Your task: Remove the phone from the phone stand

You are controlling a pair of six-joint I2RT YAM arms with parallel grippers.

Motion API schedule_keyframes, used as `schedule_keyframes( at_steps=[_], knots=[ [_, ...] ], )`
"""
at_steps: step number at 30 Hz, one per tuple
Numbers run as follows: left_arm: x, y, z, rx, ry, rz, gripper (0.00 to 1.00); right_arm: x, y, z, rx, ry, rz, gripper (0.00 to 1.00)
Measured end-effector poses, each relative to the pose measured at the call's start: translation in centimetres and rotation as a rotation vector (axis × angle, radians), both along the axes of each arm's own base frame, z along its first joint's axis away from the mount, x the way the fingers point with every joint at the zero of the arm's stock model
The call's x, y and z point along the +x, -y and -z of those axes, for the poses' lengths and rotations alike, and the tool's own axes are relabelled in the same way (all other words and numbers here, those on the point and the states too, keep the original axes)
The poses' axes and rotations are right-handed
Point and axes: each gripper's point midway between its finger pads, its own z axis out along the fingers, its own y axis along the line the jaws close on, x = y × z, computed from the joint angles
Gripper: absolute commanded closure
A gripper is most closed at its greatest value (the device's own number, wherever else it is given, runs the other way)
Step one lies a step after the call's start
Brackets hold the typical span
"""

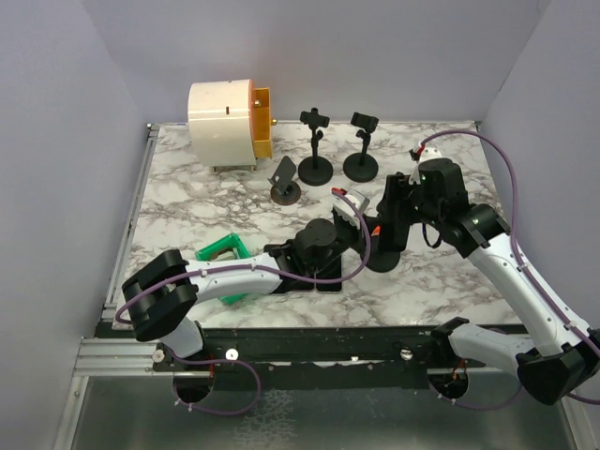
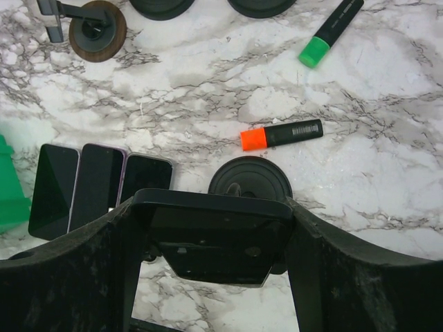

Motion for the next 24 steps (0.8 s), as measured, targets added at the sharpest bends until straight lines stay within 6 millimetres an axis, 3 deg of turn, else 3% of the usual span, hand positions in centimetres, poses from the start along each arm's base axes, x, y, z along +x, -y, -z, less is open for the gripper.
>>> schedule_keyframes(
  at_steps=[6,10,14,24],
  knots=[
    [-0.3,0.2,0.1,-0.017,-0.017,0.021,0.97,0.0,0.2,0.1,-0.007,-0.001,0.003,0.84],
    [-0.3,0.1,0.5,-0.029,-0.034,0.026,0.55,0.0,0.2,0.0,-0.006,-0.001,0.003,0.84],
    [-0.5,-0.4,2.0,-0.011,-0.062,0.046,0.35,0.0,0.2,0.0,-0.006,-0.002,0.002,0.85],
    [0.9,-2.4,1.8,-0.079,-0.114,0.182,0.33,-0.3,-0.3,0.0,0.011,-0.008,-0.022,0.87]
  ],
)
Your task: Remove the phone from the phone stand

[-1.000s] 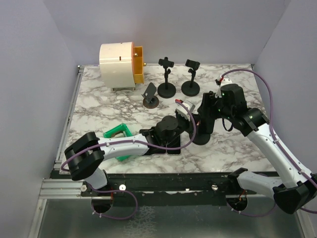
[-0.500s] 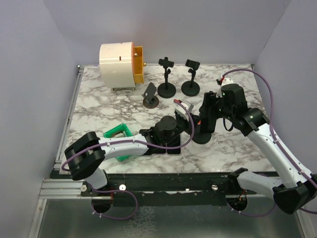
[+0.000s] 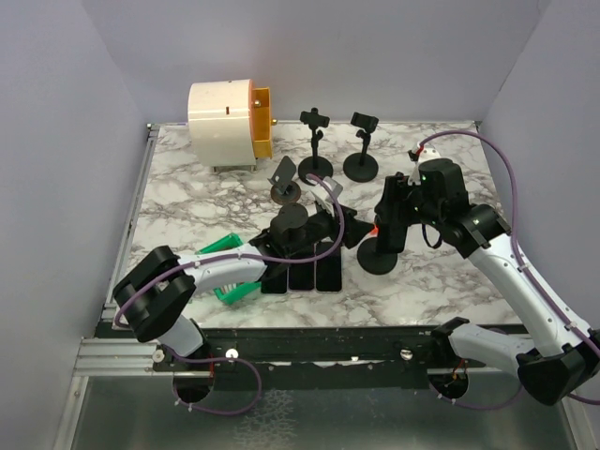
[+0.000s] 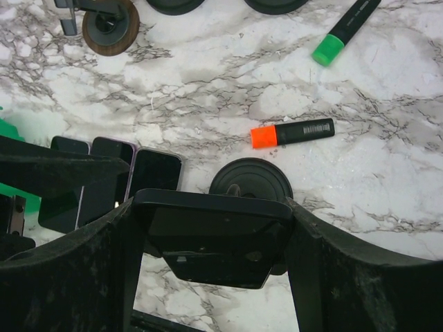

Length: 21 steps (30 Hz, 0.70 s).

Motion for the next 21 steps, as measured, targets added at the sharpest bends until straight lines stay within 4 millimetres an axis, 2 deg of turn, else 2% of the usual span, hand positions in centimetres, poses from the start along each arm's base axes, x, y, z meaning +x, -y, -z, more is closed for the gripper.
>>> schedule_keyframes(
  at_steps=[5,9,15,21],
  knots=[
    [-1.0,0.6,-0.9,-0.051,-0.011,0.11,0.35,-0.2,-0.3,-0.1,0.011,-0.003,-0.016,0.87],
    [-1.7,1.6,-0.7,-0.062,-0.03,0.186,0.38,-0.3,-0.4,-0.1,0.017,-0.006,-0.024,0.87],
    [-1.8,2.1,0.2,-0.067,-0.069,0.227,0.46,-0.3,-0.5,-0.1,0.019,-0.007,-0.027,0.87],
    [-1.6,2.0,-0.5,-0.112,-0.083,0.247,0.46,-0.3,-0.5,-0.1,0.02,-0.007,-0.029,0.87]
  ],
)
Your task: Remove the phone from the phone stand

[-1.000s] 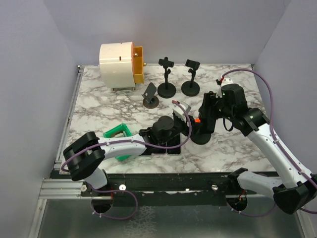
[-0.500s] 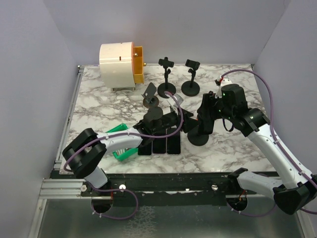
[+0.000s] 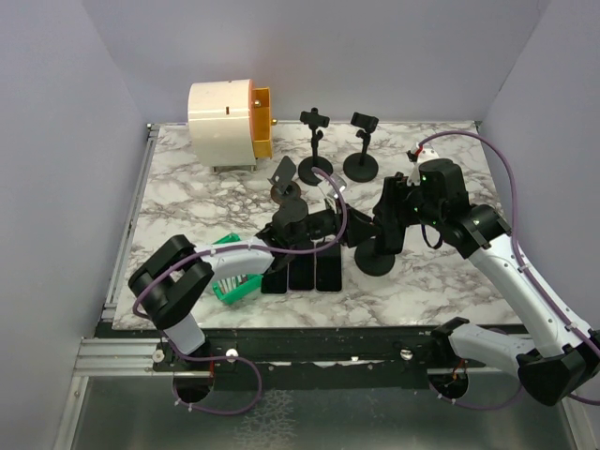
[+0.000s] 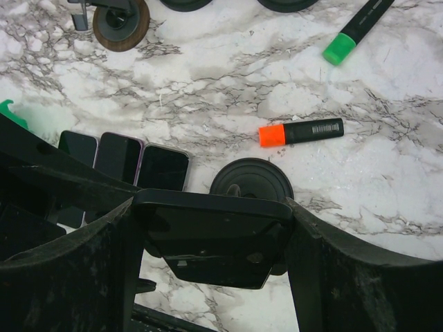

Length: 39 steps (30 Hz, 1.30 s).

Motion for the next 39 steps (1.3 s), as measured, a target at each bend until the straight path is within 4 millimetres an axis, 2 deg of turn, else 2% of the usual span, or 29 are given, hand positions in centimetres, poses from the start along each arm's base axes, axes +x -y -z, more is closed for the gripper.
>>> schedule_keyframes(
  at_steps=[5,11,25,27,31,33,35,39],
  knots=[
    [-0.31,0.17,-0.78,-0.039,-0.005,0.027,0.5,0.01,-0.01,0.0,0.0,0.0,0.0,0.87],
    [-0.53,0.52,-0.47,-0.048,-0.024,0.051,0.53,0.0,-0.01,0.01,0.0,-0.001,-0.001,0.87],
    [-0.11,0.6,-0.07,-0.044,-0.042,0.048,0.7,-0.02,-0.07,0.0,0.002,-0.001,-0.003,0.87],
    [-0.07,0.59,-0.03,-0.044,-0.044,0.047,0.7,-0.03,-0.08,0.01,0.002,-0.001,-0.005,0.87],
    [-0.04,0.59,-0.04,-0.045,-0.047,0.047,0.58,-0.04,-0.08,0.01,0.001,-0.001,-0.005,0.87],
    [-0.09,0.65,-0.23,-0.05,-0.048,0.049,0.57,-0.05,-0.11,0.01,0.003,-0.002,-0.007,0.87],
    [-0.14,0.74,-0.51,-0.058,-0.047,0.052,0.57,-0.05,-0.12,0.02,0.003,-0.002,-0.007,0.87],
    [-0.11,0.76,-0.61,-0.06,-0.049,0.051,0.67,-0.06,-0.14,0.02,0.003,-0.002,-0.008,0.87]
  ],
)
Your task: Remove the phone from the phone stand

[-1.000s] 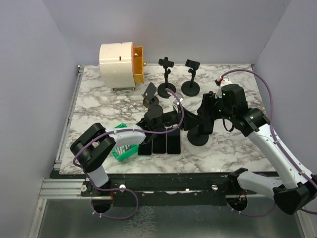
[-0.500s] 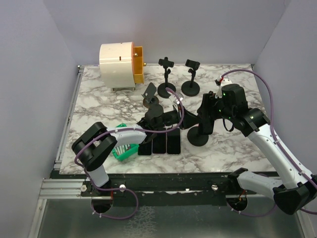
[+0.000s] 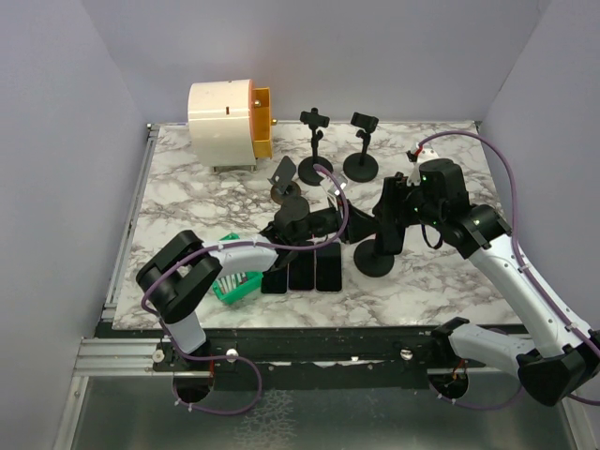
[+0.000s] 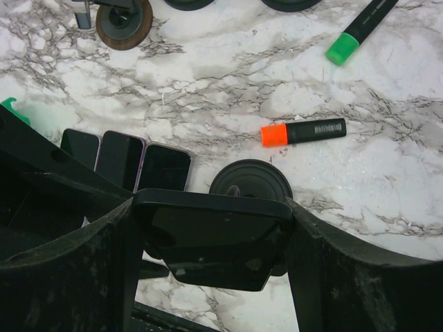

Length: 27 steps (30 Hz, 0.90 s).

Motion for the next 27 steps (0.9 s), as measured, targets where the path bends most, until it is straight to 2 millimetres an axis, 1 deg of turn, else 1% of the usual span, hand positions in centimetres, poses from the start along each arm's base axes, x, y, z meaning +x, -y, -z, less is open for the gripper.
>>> schedule_keyframes(
  at_steps=[3,5,6,7,8,14,21,27],
  knots=[
    [0.1,0.0,0.2,0.003,-0.002,-0.004,0.79,0.0,0.0,0.0,0.001,-0.001,-0.002,0.88],
    [0.3,-0.1,0.2,0.003,-0.007,-0.007,0.91,0.0,0.0,0.0,0.0,0.0,-0.002,0.9],
    [0.3,-0.1,0.2,0.003,-0.007,-0.007,1.0,0.0,0.0,0.0,0.0,0.0,-0.002,0.93],
    [0.3,-0.1,0.2,0.003,-0.008,-0.008,1.0,0.0,0.0,0.0,0.0,0.0,-0.002,0.98],
    [0.3,-0.1,0.2,0.003,-0.008,-0.008,1.0,0.0,0.0,0.0,0.0,0.0,-0.001,0.99],
    [0.2,-0.3,0.3,-0.013,-0.017,-0.012,1.0,0.0,0.3,0.1,-0.01,0.004,0.013,1.0],
    [0.2,-0.8,0.5,-0.049,-0.03,-0.044,1.0,-0.4,0.2,0.3,-0.01,0.007,0.011,1.0],
    [0.3,-1.1,0.5,-0.066,-0.041,-0.062,1.0,-0.4,0.2,0.3,0.0,0.018,0.023,1.0]
  ],
)
